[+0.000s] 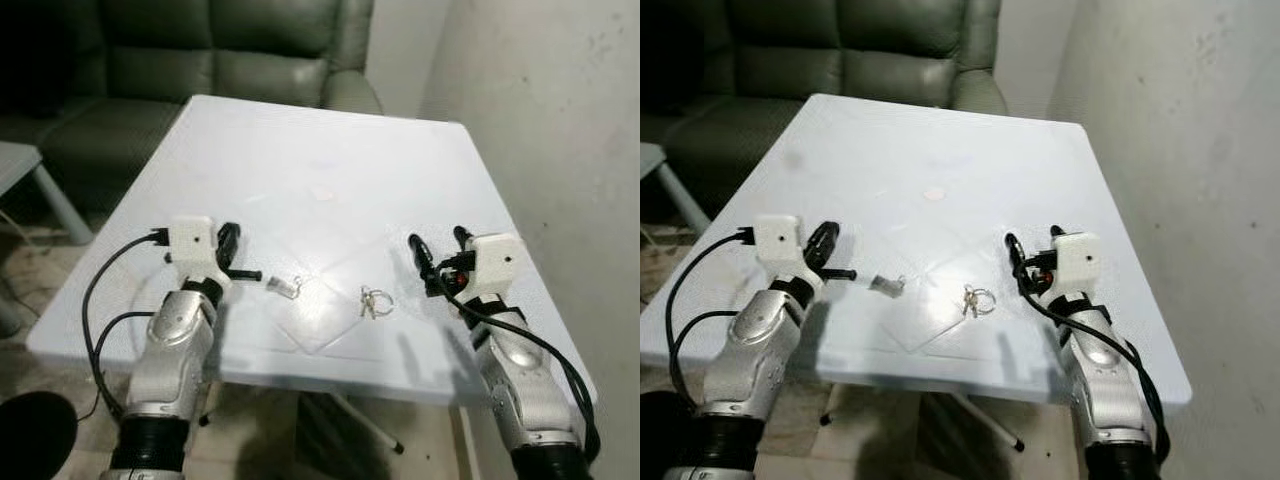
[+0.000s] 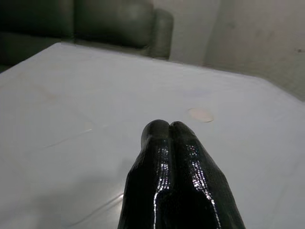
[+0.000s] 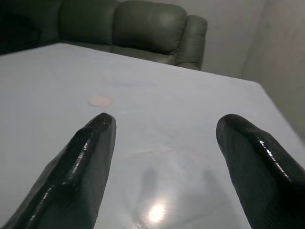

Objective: Hang keys on a hook

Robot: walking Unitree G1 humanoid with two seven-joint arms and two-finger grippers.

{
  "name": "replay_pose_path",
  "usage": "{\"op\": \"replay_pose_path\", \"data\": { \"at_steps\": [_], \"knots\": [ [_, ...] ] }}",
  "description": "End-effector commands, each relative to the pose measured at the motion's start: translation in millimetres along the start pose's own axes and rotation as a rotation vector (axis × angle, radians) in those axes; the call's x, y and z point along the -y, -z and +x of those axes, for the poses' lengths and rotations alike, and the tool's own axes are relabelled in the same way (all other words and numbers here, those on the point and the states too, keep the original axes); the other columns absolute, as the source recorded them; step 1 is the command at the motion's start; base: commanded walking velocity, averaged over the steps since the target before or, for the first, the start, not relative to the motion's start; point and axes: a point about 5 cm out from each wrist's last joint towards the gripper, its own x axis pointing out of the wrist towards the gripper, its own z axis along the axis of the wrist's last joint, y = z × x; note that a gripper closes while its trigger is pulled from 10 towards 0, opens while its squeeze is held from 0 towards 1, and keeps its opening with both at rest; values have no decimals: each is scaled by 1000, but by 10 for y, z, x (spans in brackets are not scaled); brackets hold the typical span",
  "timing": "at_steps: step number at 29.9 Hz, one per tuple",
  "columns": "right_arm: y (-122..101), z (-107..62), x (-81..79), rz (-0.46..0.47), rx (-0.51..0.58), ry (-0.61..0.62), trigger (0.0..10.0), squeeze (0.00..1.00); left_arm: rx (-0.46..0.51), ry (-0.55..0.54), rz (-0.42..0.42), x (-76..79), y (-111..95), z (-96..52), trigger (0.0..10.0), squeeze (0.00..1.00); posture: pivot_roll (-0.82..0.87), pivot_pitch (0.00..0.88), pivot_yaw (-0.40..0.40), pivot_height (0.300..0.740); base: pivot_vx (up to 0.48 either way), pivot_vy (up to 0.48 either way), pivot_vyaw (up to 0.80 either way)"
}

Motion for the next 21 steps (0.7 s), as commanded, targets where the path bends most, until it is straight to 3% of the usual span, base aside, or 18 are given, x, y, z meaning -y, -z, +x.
{"op": "replay_pose_path", "data": {
  "at_steps": [1,5,11,21],
  "knots": [
    [15,-9,85,-52,-23,-2,10000,0,11,31,11,66,25,-51,10000,0,12,53,-71,740,0,0,0],
    [-1,22,111,-90,-29,-34,10000,0,27,52,24,100,32,-90,10000,0,13,64,-75,740,0,0,0],
    [-28,97,92,-190,-49,-187,10000,0,56,102,21,205,72,-242,10000,0,23,88,-93,740,0,0,0],
    [-85,234,16,-187,-64,-312,10000,0,51,117,37,329,106,-387,10000,0,41,150,-129,740,0,0,0]
  ]
}}
